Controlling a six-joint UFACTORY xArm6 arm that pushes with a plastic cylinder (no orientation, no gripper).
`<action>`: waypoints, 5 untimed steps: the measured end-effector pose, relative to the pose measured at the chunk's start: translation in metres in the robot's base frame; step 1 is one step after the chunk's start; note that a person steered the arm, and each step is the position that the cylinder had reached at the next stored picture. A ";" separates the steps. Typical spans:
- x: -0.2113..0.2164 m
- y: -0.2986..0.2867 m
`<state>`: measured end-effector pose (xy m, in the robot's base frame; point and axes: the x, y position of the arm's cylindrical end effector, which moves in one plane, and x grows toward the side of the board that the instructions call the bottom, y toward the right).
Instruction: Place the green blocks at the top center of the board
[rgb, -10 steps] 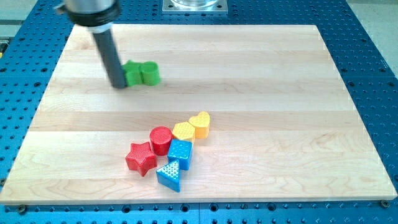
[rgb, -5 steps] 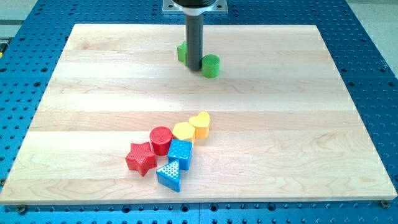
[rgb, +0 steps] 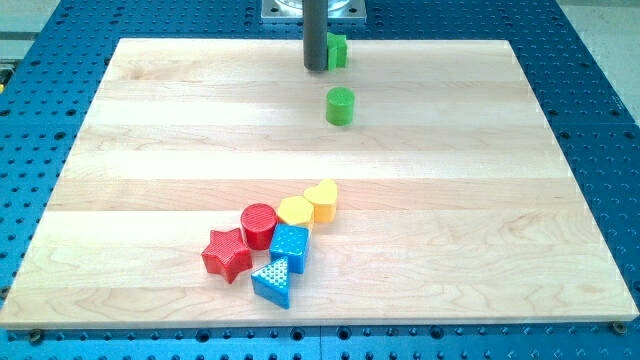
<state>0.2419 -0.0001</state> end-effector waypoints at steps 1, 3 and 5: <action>0.032 0.035; 0.104 0.034; 0.145 0.032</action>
<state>0.3871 0.0318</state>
